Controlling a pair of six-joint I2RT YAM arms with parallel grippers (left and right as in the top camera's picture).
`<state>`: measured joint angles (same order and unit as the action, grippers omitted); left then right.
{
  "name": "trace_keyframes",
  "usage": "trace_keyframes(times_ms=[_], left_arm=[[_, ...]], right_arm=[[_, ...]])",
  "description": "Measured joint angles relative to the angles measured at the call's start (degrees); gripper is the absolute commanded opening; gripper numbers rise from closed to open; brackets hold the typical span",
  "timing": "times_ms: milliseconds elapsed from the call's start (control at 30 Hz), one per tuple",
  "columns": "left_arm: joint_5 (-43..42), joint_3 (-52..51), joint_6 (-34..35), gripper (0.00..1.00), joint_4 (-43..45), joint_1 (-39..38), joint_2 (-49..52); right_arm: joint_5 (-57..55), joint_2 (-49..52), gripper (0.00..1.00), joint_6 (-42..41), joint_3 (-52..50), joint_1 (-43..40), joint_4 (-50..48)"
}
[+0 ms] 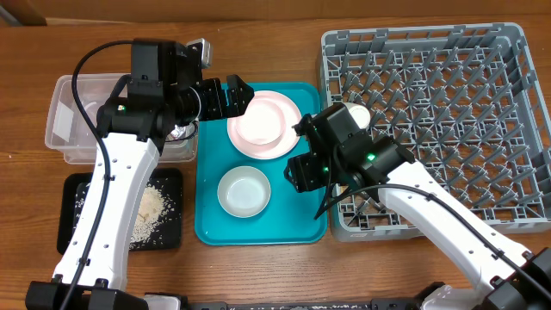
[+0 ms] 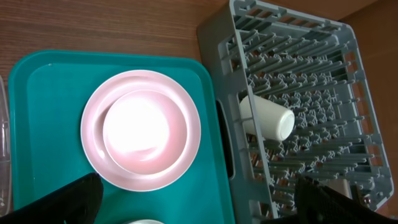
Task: Sort waste into correct bins and load items into the dishwasher
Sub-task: 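Lower the right gripper and grasp the white bowl's rim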
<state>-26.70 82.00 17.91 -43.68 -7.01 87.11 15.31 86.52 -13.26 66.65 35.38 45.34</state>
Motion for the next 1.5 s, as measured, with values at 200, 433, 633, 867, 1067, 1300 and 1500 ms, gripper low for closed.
trace_keyframes(times_ms=[200, 433, 633, 867, 1067, 1300, 1500], left_arm=[[0.0, 0.0, 0.2, 1.0, 3.5, 0.0, 0.0], [0.5, 0.0, 0.2, 1.0, 3.2, 0.0, 0.0], [10.2, 0.0, 0.3, 1.0, 6.1, 0.5, 0.0], [20.2, 0.0, 1.7, 1.0, 5.3, 10.2, -0.9], [22.8, 0.0, 1.9, 1.0, 0.3, 25.1, -5.1], [22.9, 0.2, 1.9, 1.0, -7.6, 32.9, -5.6], [22.8, 0.2, 1.9, 1.0, -7.6, 33.0, -5.2]], right_arm=[[1.2, 0.0, 0.64, -0.3, 0.0, 3.0, -0.6], [1.4, 0.0, 0.65, -1.2, 0.0, 6.1, -4.2], [1.4, 0.2, 0.66, -2.6, 0.0, 9.8, -8.3], [1.4, 3.7, 0.66, -3.2, 0.0, 15.9, -12.8], [1.3, 9.9, 0.66, -3.3, 0.0, 19.3, -21.3], [-0.5, 18.2, 0.66, -2.9, 0.1, 22.0, -29.5], [-6.3, 21.0, 0.62, -1.0, 0.1, 23.2, -28.6]])
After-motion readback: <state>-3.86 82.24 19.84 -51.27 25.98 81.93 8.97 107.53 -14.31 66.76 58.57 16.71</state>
